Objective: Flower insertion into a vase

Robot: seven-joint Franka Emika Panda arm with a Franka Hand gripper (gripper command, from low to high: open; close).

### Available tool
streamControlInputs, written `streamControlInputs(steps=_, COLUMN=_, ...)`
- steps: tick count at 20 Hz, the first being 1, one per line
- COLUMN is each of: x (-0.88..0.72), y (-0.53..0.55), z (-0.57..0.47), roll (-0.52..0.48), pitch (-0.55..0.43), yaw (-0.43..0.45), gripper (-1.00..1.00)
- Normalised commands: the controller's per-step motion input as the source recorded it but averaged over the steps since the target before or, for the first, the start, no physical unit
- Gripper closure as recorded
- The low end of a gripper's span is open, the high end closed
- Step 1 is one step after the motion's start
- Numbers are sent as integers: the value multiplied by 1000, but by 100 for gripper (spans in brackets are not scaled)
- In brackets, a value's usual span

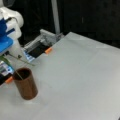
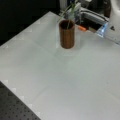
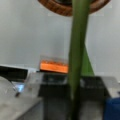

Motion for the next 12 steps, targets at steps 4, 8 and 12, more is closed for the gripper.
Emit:
streamControlInputs(steps=4, x=-310, y=62, z=-91, roll=-12, pitch=0, yaw=-134, gripper=100)
streamControlInputs(steps=8, x=-161, y=141, z=17, roll=-77, pitch=283, yaw=-128, gripper=100)
streamControlInputs(steps=12, x=74, y=86, z=122, roll=-93, pitch=465, yaw=-26, gripper=100)
